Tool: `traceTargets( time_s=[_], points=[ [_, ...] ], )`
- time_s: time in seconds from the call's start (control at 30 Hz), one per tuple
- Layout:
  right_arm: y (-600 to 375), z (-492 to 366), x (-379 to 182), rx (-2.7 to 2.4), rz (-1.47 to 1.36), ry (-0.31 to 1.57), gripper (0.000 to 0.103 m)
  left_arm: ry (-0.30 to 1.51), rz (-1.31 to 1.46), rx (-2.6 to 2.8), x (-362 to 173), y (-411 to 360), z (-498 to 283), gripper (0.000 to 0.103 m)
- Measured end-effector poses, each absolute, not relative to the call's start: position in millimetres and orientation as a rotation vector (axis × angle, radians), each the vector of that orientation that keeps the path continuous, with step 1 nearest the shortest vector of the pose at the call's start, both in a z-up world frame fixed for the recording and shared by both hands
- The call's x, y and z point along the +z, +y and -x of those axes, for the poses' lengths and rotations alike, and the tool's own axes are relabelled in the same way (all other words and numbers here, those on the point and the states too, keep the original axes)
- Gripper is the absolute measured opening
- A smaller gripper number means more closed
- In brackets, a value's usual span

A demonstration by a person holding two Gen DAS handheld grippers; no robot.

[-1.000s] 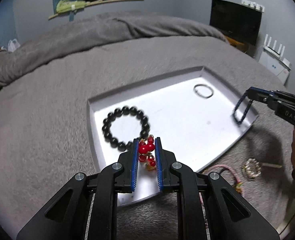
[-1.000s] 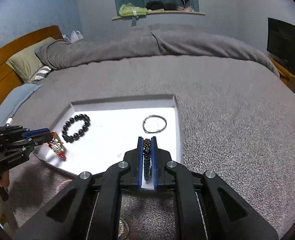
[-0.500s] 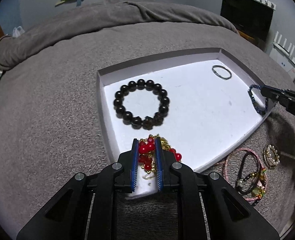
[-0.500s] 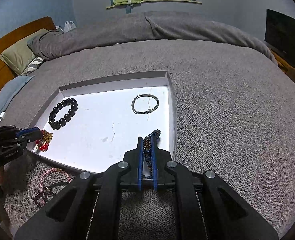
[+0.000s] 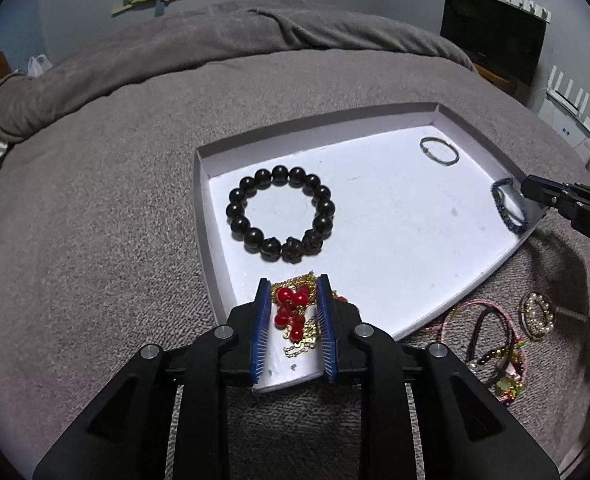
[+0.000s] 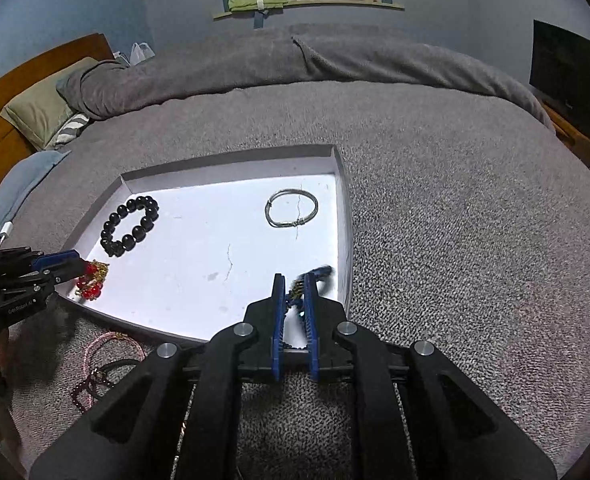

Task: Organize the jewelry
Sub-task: 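Lower both held pieces into the white tray and open both tools, then close the left tool on the pink cord bracelet while the right tool grasps the pearl hairpin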

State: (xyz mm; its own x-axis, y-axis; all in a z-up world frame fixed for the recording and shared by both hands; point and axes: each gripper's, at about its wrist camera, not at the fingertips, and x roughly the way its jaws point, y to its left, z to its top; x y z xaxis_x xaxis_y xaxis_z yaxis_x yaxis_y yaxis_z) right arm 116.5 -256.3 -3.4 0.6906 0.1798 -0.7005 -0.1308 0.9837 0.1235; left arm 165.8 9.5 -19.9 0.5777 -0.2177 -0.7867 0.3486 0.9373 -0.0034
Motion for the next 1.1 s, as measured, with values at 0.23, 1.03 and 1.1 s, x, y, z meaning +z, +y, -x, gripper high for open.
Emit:
traceTargets(
  time_s=[0.23, 1.03, 1.1],
  points=[
    [-265.5, -103.7, 13.6, 0.155, -0.088, 0.736, 0.044, 0.865, -0.161, -0.345, -7.9, 7.0, -154.5, 0.041],
    [-296.6, -24.8, 26.2, 0.063, -0.052, 0.713, 0.098, 0.8, -0.164, -0.362, 11.4, -0.1, -90.1, 0.084],
    [-297.8, -18.4, 23.8, 0.06, -0.049, 0.72, 0.098, 0.804, -0.168, -0.361, 8.9, -1.3, -83.6, 0.084]
  ],
)
